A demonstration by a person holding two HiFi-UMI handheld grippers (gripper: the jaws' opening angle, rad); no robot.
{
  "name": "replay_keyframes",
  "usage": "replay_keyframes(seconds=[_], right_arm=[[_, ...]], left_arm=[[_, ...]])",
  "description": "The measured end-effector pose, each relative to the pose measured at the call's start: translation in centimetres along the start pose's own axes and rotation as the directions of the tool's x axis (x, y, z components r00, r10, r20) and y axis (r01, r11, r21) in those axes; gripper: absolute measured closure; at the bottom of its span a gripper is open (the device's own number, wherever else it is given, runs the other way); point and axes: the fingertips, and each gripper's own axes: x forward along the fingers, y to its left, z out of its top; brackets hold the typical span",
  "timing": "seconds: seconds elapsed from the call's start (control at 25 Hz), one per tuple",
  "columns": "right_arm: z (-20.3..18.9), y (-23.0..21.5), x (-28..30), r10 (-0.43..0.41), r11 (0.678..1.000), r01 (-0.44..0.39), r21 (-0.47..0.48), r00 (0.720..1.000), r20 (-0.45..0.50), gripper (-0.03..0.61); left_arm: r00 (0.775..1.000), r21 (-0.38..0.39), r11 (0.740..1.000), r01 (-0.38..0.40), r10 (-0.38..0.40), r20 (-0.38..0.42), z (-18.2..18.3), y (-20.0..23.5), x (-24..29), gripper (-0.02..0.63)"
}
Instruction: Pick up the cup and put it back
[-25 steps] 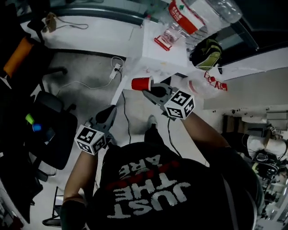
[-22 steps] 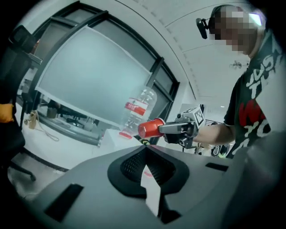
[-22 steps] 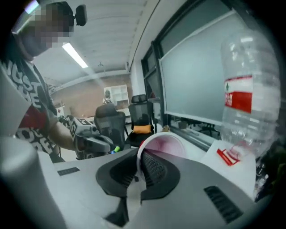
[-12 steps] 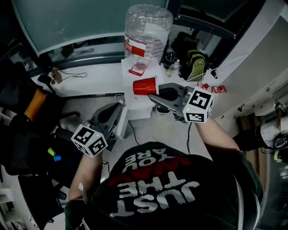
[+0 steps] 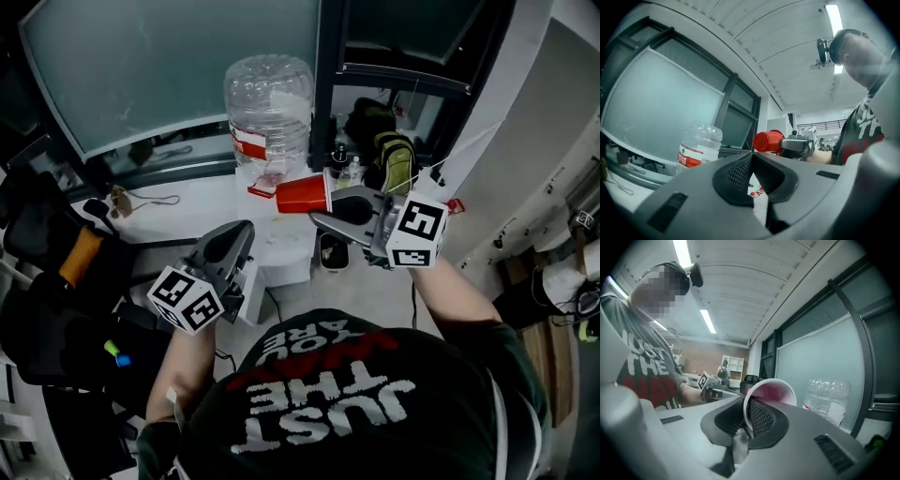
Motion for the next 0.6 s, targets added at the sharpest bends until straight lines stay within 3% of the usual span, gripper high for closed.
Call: replay_keyframes(seconds=[0.36, 0.6], right_arm=[[-0.1, -0.5, 1.2, 0.003, 1.0, -0.003, -0.002, 1.0, 0.014, 0.535], [-1.4, 0.7, 5.7, 0.043, 0.999, -0.044, -0.006, 0.997, -0.069, 0.535]], left_arm=[[1.0, 0.016, 1.0, -0.003, 0.003, -0.018, 0.1, 1.3, -0.5, 0.605], [0.999, -0.024, 0.999, -0.045, 0.045, 0.004, -1.6, 4.1, -3.7, 0.604]])
